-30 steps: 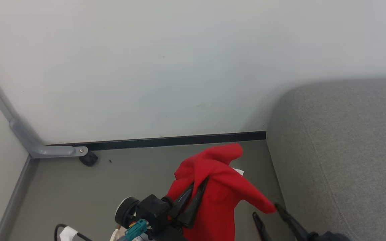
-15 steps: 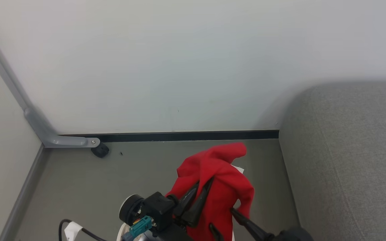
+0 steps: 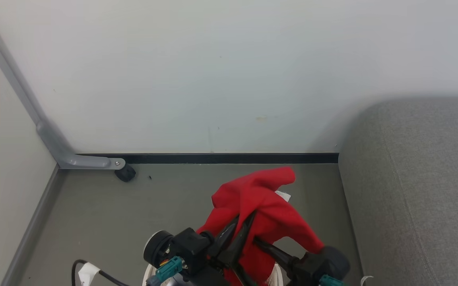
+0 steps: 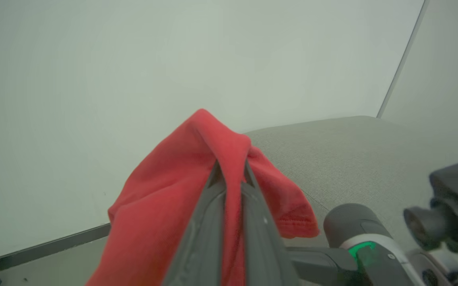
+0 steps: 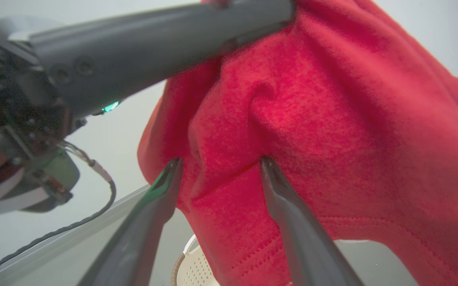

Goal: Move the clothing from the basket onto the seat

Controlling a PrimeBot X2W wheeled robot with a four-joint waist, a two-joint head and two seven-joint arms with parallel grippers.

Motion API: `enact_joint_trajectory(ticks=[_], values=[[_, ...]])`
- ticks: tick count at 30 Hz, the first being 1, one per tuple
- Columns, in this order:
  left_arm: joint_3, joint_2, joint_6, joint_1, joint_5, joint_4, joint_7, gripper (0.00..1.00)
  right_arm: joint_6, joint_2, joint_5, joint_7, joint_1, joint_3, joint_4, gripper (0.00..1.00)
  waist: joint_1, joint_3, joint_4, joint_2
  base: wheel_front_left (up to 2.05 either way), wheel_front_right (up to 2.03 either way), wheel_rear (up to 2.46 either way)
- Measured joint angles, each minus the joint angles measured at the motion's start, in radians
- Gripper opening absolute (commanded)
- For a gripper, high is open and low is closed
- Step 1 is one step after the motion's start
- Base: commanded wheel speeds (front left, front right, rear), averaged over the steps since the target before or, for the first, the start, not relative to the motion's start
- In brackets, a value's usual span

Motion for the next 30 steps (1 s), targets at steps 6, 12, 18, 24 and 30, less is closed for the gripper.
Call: enact_joint_trajectory(ticks=[6,12,18,24,30], values=[[-0.015,-0.001,0.000,-0.004,0.000,-0.007,0.005,0.00,0.000,0.015,0.012,-0.001,-0.074,-0.021,0.085,1.00,0.0000,0.007,0.010,0.0000,0.00,0.00,0.00],[-0.016,-0.001,0.003,-0.012,-0.006,-0.008,0.005,0.00,0.001,0.025,0.024,-0.010,-0.130,-0.022,0.156,0.29,0.0000,0.013,0.019,0.0001,0.00,0.00,0.00],[-0.017,-0.001,0.008,-0.018,-0.006,-0.009,0.006,0.00,0.001,0.027,0.043,-0.024,-0.144,0.001,0.190,0.00,0.0000,0.017,0.024,0.0000,0.00,0.00,0.00],[-0.018,-0.001,0.008,-0.018,-0.007,-0.009,0.006,0.00,0.001,0.029,0.070,-0.036,-0.153,0.015,0.208,0.00,0.0000,0.018,0.023,0.0001,0.00,0.00,0.00],[-0.021,-0.001,0.008,-0.018,-0.008,-0.009,0.006,0.81,0.001,0.030,0.080,-0.045,-0.180,0.012,0.220,0.00,0.0000,0.018,0.018,0.0000,0.00,0.00,0.00]])
